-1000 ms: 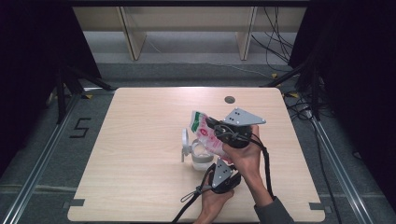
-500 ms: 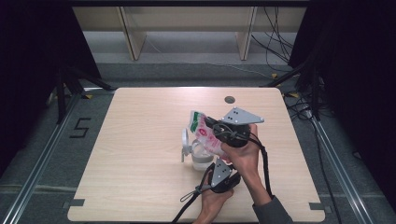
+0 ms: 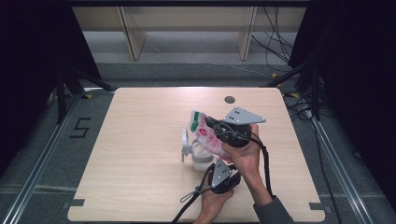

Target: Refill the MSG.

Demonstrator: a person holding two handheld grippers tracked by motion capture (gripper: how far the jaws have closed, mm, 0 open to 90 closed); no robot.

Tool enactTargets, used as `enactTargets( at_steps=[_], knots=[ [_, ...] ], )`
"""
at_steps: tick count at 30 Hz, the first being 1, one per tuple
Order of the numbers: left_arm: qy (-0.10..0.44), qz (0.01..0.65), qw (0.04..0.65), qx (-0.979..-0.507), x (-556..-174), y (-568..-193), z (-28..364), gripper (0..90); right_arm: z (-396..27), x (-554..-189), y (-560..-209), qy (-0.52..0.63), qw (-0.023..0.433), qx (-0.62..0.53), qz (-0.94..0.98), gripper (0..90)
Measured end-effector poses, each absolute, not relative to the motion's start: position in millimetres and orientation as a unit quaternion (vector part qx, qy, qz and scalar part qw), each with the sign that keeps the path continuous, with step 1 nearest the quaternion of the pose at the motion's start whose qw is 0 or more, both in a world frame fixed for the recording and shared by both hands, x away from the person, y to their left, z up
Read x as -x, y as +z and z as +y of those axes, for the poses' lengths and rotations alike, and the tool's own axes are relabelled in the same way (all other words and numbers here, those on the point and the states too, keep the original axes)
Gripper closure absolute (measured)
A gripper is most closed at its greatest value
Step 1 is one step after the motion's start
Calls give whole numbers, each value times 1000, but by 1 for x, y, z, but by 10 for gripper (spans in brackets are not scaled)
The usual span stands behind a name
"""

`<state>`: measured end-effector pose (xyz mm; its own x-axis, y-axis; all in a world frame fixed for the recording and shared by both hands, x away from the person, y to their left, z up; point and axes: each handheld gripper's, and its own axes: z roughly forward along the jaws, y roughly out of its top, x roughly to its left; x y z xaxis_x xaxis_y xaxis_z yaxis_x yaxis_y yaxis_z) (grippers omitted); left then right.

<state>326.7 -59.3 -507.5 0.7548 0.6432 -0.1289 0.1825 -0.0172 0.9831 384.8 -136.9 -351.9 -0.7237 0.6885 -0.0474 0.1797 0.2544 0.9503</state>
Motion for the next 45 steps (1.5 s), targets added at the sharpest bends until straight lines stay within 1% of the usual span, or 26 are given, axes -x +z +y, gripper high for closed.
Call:
enactTargets(
  at_steps=[2, 3, 9, 10, 11, 12, 16, 19, 23, 24, 25, 26, 27, 34, 35, 39, 40, 42, 45],
  knots=[
    [181, 298, 635, -689, -327, -507, -59, 790, -137, -386, -352, 537, 242, -281, 758, 900],
    [181, 298, 635, -689, -327, -507, -59, 790, -137, -385, -352, 538, 236, -286, 757, 900],
    [180, 300, 635, -689, -327, -507, -60, 790, -137, -385, -352, 539, 235, -286, 757, 900],
    [180, 300, 635, -689, -327, -507, -60, 790, -137, -386, -352, 538, 244, -273, 759, 900],
    [180, 299, 636, -689, -327, -507, -60, 789, -137, -386, -352, 538, 238, -275, 761, 900],
    [179, 298, 636, -689, -327, -507, -60, 790, -137, -386, -351, 539, 244, -273, 759, 900],
    [179, 298, 637, -688, -327, -507, -60, 790, -137, -384, -351, 536, 233, -284, 760, 900],
    [179, 299, 637, -688, -327, -507, -60, 790, -137, -385, -351, 536, 239, -275, 762, 900],
    [176, 301, 637, -687, -327, -507, -60, 790, -135, -384, -352, 537, 230, -278, 762, 900],
    [176, 299, 638, -687, -327, -507, -60, 790, -136, -385, -352, 534, 244, -275, 762, 900],
    [177, 300, 638, -687, -327, -507, -60, 790, -134, -384, -352, 536, 237, -280, 760, 900],
    [175, 302, 638, -686, -327, -507, -60, 790, -135, -385, -352, 534, 242, -275, 762, 900],
    [175, 301, 639, -686, -327, -508, -60, 790, -134, -384, -353, 535, 234, -277, 763, 899],
    [171, 301, 641, -685, -327, -508, -60, 790, -132, -385, -354, 534, 238, -280, 762, 899],
    [176, 302, 637, -687, -326, -507, -60, 790, -133, -385, -353, 534, 231, -276, 765, 899],
    [175, 299, 642, -684, -327, -506, -60, 790, -134, -383, -351, 537, 235, -274, 762, 899],
    [175, 298, 642, -684, -327, -506, -60, 790, -134, -383, -350, 534, 242, -271, 764, 899],
    [173, 299, 642, -684, -327, -507, -60, 790, -133, -383, -351, 530, 235, -276, 766, 899],
    [176, 303, 636, -687, -326, -507, -60, 790, -131, -384, -353, 528, 236, -272, 769, 899]
  ],
)
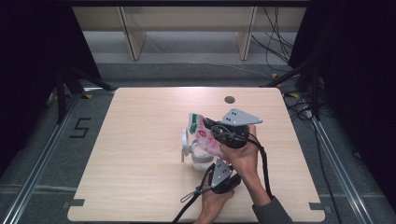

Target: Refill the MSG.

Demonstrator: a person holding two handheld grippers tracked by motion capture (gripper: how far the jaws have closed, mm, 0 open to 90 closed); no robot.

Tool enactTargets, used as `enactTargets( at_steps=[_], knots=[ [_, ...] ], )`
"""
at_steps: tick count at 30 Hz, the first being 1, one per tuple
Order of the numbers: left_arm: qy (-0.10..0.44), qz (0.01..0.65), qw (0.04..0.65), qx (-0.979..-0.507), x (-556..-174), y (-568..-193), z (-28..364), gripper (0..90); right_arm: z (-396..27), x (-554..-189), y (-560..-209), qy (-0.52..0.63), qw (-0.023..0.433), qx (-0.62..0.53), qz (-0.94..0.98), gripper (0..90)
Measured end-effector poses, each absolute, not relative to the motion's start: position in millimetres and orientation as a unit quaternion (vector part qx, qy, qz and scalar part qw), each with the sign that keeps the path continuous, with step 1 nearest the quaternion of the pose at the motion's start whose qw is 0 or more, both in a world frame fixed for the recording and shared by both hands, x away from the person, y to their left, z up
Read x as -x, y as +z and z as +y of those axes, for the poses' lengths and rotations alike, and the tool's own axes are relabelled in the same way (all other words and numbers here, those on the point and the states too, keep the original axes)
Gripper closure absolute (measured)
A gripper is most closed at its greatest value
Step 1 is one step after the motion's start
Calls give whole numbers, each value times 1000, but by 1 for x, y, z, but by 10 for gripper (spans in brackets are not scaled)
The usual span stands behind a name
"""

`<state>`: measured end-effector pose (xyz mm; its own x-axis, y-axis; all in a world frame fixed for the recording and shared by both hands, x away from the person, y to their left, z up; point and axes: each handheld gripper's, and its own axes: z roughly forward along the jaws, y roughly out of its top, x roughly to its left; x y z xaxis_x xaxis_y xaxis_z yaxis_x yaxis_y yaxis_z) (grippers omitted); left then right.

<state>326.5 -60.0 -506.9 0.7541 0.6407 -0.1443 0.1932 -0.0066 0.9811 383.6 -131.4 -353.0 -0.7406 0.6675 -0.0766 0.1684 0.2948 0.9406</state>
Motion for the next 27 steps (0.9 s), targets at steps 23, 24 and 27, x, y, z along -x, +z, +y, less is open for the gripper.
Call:
enactTargets(
  at_steps=[23, 24, 27],
  knots=[
    [173, 296, 642, -686, -327, -507, -61, 788, -132, -383, -352, 533, 238, -274, 764, 899],
    [173, 297, 644, -684, -327, -507, -61, 788, -132, -383, -352, 534, 236, -275, 764, 898],
    [173, 298, 643, -684, -327, -507, -61, 788, -133, -383, -352, 532, 236, -274, 766, 899]
  ],
)
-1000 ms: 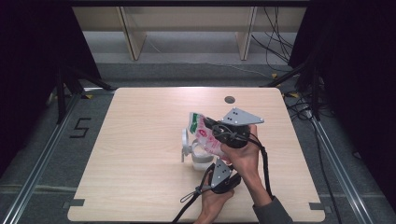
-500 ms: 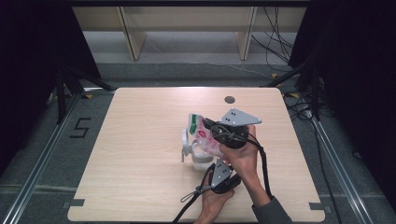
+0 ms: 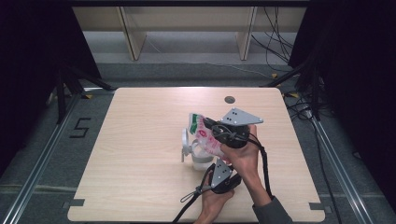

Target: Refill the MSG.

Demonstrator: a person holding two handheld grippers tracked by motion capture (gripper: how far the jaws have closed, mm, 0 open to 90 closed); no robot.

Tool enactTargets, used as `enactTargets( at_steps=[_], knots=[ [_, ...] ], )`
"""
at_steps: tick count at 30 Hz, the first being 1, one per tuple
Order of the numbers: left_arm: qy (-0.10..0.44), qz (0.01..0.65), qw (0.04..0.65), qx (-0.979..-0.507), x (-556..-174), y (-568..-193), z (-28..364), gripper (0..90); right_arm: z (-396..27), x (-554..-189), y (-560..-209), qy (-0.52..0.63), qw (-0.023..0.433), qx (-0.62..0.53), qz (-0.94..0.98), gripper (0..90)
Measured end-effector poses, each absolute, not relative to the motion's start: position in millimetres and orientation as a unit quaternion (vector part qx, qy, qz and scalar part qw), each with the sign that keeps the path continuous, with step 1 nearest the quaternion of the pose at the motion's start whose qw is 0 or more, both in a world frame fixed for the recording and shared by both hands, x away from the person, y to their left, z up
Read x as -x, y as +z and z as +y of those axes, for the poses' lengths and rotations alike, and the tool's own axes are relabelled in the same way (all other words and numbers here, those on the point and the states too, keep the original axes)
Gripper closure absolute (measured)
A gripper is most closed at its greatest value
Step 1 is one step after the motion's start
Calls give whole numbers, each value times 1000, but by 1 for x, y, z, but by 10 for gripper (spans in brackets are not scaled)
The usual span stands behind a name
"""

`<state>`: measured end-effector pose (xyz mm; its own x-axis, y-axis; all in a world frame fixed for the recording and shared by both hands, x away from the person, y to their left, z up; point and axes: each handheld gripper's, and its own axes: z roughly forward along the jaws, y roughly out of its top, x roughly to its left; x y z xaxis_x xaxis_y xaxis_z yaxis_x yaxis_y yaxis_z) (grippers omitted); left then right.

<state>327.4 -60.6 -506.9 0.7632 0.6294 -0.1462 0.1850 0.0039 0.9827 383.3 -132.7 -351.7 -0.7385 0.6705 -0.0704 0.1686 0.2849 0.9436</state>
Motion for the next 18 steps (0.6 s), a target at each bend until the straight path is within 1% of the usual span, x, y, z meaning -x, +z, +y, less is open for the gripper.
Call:
enactTargets(
  at_steps=[2, 3, 12, 18],
  knots=[
    [174, 298, 643, -684, -327, -507, -61, 788, -133, -383, -352, 532, 242, -273, 764, 899],
    [173, 297, 643, -684, -327, -507, -61, 788, -133, -383, -352, 532, 234, -274, 766, 899],
    [176, 299, 643, -683, -327, -507, -61, 788, -134, -383, -351, 532, 238, -273, 765, 899],
    [176, 301, 637, -688, -327, -506, -60, 789, -133, -382, -351, 533, 226, -279, 766, 899]
  ],
)
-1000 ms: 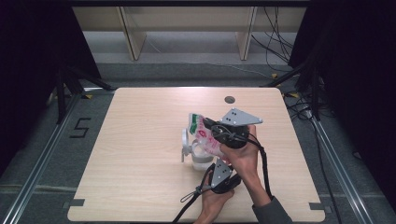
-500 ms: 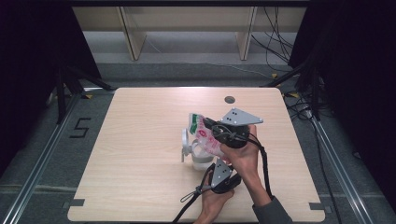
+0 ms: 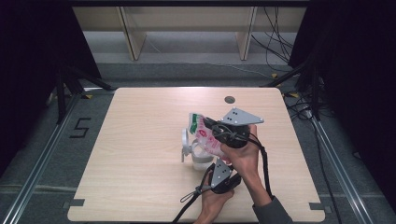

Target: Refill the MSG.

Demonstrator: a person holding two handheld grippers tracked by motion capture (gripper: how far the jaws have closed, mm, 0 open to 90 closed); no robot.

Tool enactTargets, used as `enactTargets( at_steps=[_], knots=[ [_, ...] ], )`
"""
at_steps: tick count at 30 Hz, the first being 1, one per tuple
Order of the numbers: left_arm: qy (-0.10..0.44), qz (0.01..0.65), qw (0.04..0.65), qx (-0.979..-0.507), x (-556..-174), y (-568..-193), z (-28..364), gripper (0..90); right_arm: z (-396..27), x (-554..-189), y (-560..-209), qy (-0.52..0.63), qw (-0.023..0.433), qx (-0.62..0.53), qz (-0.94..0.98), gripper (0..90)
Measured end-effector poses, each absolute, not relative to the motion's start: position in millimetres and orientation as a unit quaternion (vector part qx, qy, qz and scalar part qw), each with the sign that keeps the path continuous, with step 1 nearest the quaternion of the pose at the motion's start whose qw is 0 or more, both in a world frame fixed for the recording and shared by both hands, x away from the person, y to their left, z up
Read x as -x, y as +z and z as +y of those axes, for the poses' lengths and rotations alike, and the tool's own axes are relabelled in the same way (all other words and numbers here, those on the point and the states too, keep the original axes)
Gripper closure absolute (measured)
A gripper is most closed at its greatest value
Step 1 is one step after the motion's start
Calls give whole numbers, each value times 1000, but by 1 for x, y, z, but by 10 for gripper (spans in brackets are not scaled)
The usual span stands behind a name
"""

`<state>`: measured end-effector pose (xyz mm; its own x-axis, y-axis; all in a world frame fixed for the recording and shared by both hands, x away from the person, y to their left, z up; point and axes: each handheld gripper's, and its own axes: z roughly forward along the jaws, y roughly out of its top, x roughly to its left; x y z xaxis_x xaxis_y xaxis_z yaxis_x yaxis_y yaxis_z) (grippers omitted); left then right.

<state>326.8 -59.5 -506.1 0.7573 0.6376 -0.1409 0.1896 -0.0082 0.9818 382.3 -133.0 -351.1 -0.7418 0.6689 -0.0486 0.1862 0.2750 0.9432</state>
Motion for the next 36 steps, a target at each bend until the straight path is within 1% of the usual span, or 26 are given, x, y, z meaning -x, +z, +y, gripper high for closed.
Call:
enactTargets(
  at_steps=[2, 4, 5, 7, 8, 11, 15, 16, 26, 29, 32, 34, 35, 36],
  knots=[
    [176, 301, 637, -688, -327, -506, -59, 789, -134, -384, -351, 534, 238, -271, 765, 899],
    [177, 301, 638, -686, -326, -506, -60, 788, -133, -383, -351, 539, 222, -277, 764, 899],
    [177, 301, 637, -688, -327, -506, -59, 788, -133, -384, -351, 538, 230, -273, 763, 899],
    [175, 299, 644, -682, -328, -507, -60, 789, -133, -382, -351, 532, 227, -279, 766, 898],
    [176, 301, 637, -688, -327, -506, -60, 788, -134, -383, -351, 532, 232, -276, 766, 899],
    [176, 301, 637, -687, -327, -506, -59, 788, -133, -382, -351, 532, 228, -278, 766, 898],
    [175, 302, 638, -687, -327, -506, -59, 789, -132, -383, -352, 531, 239, -270, 767, 898],
    [174, 299, 643, -683, -327, -507, -60, 789, -130, -382, -352, 533, 228, -278, 766, 898],
    [176, 302, 639, -686, -326, -506, -60, 789, -130, -383, -352, 531, 236, -266, 769, 898],
    [175, 300, 643, -683, -327, -506, -60, 789, -129, -381, -352, 533, 223, -275, 769, 898],
    [176, 300, 643, -683, -327, -506, -60, 789, -130, -383, -352, 533, 239, -266, 767, 898],
    [176, 302, 639, -685, -327, -506, -60, 789, -128, -381, -352, 532, 236, -277, 765, 898],
    [174, 300, 643, -683, -328, -506, -60, 789, -127, -381, -353, 533, 225, -277, 767, 898],
    [172, 298, 644, -683, -328, -506, -60, 790, -128, -382, -353, 526, 235, -269, 771, 897]
  ],
)
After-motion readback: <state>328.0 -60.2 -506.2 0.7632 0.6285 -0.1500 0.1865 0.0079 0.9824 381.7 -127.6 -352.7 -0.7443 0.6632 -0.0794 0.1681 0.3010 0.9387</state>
